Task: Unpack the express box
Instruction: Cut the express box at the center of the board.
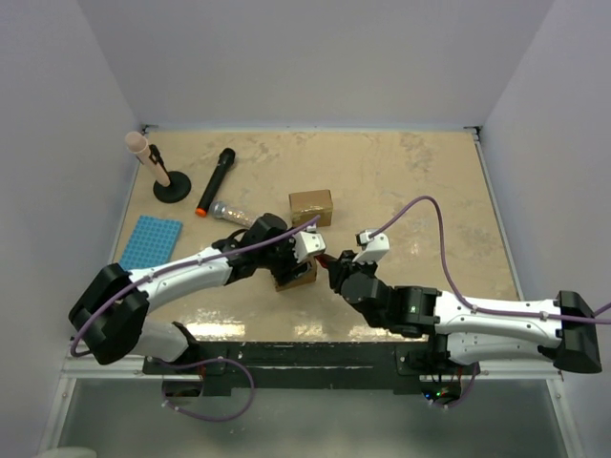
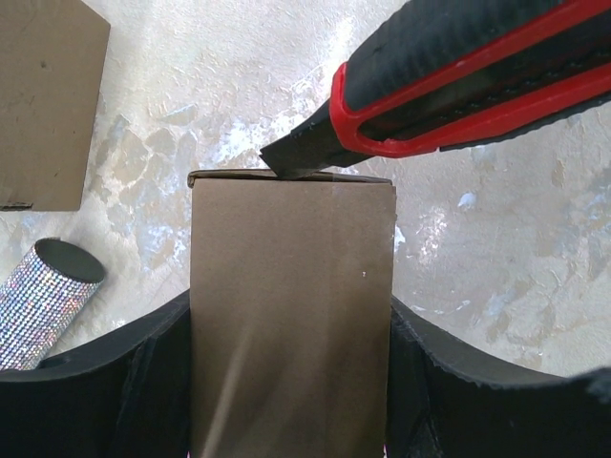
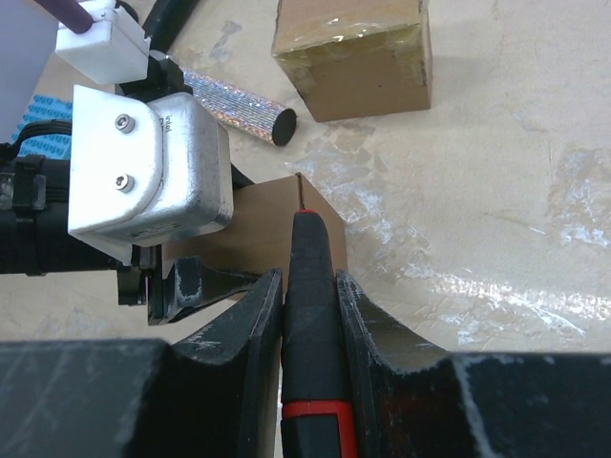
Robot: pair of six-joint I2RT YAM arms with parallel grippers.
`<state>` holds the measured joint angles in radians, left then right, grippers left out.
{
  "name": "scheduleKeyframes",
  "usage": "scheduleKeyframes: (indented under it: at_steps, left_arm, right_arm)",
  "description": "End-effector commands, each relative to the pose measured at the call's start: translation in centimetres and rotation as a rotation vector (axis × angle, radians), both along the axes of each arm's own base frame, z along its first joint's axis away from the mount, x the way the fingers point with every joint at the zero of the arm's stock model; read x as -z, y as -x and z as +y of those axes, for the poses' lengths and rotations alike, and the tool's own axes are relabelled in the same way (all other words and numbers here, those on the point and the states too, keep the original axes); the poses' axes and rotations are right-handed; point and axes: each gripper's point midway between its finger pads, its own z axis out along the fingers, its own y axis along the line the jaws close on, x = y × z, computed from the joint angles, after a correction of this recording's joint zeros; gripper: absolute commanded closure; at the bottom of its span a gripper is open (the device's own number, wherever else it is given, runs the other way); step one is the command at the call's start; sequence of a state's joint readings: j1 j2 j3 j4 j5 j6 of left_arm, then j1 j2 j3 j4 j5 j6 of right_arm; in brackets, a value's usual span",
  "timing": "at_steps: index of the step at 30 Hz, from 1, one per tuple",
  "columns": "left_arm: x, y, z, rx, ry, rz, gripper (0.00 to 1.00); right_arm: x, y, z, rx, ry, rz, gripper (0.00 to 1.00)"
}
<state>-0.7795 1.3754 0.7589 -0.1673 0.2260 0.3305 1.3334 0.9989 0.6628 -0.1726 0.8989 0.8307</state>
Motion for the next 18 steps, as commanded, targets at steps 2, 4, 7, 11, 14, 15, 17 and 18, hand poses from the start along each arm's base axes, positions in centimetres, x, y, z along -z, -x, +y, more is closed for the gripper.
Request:
scheduleKeyframes:
  at_steps: [2,4,7,11,14,15,17,18]
  left_arm:
    - [0.0,-2.1,0.1,-0.080,-0.024,-0.046,0.47]
    - [0.1,-2.4,0.2,-0.093,-0.033,-0.051,0.48]
    - [0.4,-2.5,0.4,-0.106,-0.046,-0.047,0.50]
    - [0.6,-2.6,0.3,-0.113,-0.051,-0.043,0.50]
    - [0.9,-2.8,0.6,-0.125,-0.071,-0.042,0.51]
    - [0.9,-3.0,0.6,-0.131,-0.075,-0.044,0.51]
    - [1.3,-3.2,0.8,-0.144,-0.095,-0.039,0.51]
    - [1.3,-3.3,0.7,-0.145,-0.097,-0.038,0.51]
  right_arm:
    - [-1.3,1.4,1.4,-0.097,-0.018,0.044,1.00]
    - [-1.0,1.6,1.6,-0.111,-0.004,0.057,1.00]
    - [-0.3,1.9,1.9,-0.129,0.013,0.076,1.00]
    - [0.4,2.2,2.1,-0.145,0.024,0.096,1.00]
    - [0.6,2.5,2.2,-0.164,0.033,0.110,1.00]
    - [0.5,2.5,2.3,-0.168,0.034,0.111,1.00]
    - [0.7,2.8,2.5,-0.191,0.043,0.121,1.00]
    - [0.7,2.9,2.7,-0.196,0.042,0.124,1.00]
